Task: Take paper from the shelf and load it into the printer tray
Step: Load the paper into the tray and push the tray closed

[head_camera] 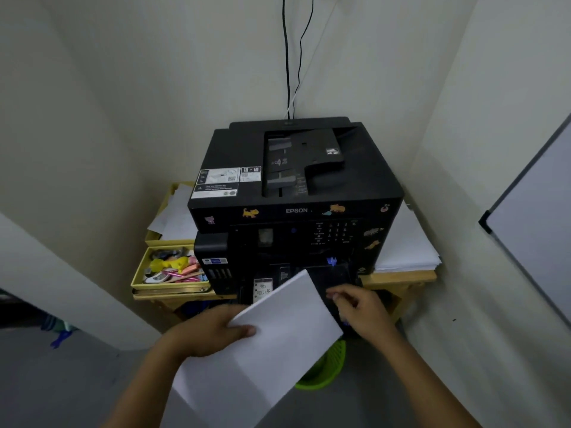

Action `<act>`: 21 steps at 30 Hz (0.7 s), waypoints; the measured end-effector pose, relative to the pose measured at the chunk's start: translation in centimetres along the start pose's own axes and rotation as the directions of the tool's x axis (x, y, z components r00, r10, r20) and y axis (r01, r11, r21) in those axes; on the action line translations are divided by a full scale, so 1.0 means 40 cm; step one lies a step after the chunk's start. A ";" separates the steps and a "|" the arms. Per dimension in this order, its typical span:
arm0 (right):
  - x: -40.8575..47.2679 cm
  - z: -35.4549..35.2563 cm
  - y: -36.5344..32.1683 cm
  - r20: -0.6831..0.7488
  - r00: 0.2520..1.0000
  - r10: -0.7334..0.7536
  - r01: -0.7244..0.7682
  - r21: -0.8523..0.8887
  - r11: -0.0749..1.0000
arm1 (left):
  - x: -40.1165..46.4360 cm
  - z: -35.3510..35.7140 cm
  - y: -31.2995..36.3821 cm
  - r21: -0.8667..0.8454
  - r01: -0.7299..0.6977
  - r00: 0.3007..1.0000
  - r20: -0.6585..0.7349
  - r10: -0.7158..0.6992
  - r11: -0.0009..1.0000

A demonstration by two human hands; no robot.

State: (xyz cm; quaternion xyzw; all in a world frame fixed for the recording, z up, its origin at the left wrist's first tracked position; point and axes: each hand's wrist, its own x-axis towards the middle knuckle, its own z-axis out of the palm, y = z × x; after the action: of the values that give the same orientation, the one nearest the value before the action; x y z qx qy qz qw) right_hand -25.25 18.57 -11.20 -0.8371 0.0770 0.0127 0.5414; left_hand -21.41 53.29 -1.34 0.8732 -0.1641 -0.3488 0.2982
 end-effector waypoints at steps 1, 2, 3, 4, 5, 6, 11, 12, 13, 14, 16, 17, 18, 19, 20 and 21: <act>0.003 -0.001 -0.023 -0.018 0.999 0.046 -0.044 0.092 0.995 | -0.007 -0.018 0.006 -0.064 -0.003 1.000 -0.020 0.001 0.998; 0.002 -0.001 -0.050 -0.035 0.995 0.097 -0.088 0.190 0.978 | -0.015 -0.035 0.014 -0.139 -0.007 0.999 -0.043 0.001 0.990; 0.003 0.002 -0.075 -0.039 0.987 0.159 -0.139 0.316 0.939 | -0.022 -0.048 0.023 -0.213 -0.006 0.997 -0.070 -0.009 0.977; 0.003 0.005 -0.095 -0.021 0.974 0.227 -0.193 0.448 0.873 | -0.029 -0.057 0.035 -0.282 -0.016 0.995 -0.098 -0.012 0.959; 0.001 0.011 -0.116 0.022 0.960 0.278 -0.237 0.591 0.771 | -0.028 -0.060 0.038 -0.349 -0.030 0.992 -0.125 -0.015 0.937; -0.001 0.017 -0.132 0.071 0.950 0.303 -0.265 0.694 0.669 | -0.026 -0.061 0.042 -0.415 -0.041 0.988 -0.154 -0.026 0.909; -0.024 0.052 -0.221 0.152 0.953 0.264 -0.281 0.771 0.571 | 0.017 -0.035 0.054 -0.680 -0.086 0.972 -0.218 -0.090 0.728; -0.023 0.058 -0.237 0.140 0.955 0.262 -0.275 0.749 0.603 | 0.029 -0.026 0.059 -0.718 -0.099 0.969 -0.227 -0.097 0.689; -0.021 0.063 -0.249 0.134 0.955 0.263 -0.274 0.737 0.618 | 0.041 -0.017 0.066 -0.744 -0.111 0.966 -0.236 -0.104 0.659; -0.015 0.067 -0.252 0.126 0.956 0.265 -0.271 0.728 0.630 | 0.054 -0.006 0.074 -0.765 -0.120 0.962 -0.246 -0.115 0.632; -0.001 0.069 -0.248 0.061 0.966 0.253 -0.220 0.709 0.670 | 0.077 0.014 0.092 -0.818 -0.123 0.958 -0.246 -0.148 0.562; 0.006 0.066 -0.243 0.021 0.969 0.248 -0.193 0.691 0.696 | 0.090 0.025 0.097 -0.840 -0.115 0.956 -0.239 -0.171 0.530; 0.013 0.063 -0.237 -0.012 0.972 0.235 -0.166 0.670 0.723 | 0.102 0.035 0.103 -0.855 -0.108 0.957 -0.228 -0.182 0.507; 0.019 0.062 -0.233 -0.033 0.975 0.221 -0.147 0.650 0.746 | 0.110 0.045 0.108 -0.866 -0.104 0.958 -0.220 -0.185 0.489; 0.024 0.061 -0.229 -0.041 0.977 0.209 -0.137 0.633 0.762 | 0.117 0.052 0.112 -0.869 -0.100 0.960 -0.213 -0.184 0.484; 0.028 0.059 -0.224 -0.044 0.977 0.206 -0.135 0.621 0.772 | 0.124 0.057 0.112 -0.870 -0.100 0.960 -0.212 -0.182 0.483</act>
State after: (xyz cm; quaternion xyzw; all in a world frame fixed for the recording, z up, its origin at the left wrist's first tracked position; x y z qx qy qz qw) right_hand -22.70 24.19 -4.21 -0.6042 0.1822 -0.0096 0.7757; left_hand -19.88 46.47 -2.35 0.6430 0.1002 -0.2655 0.7113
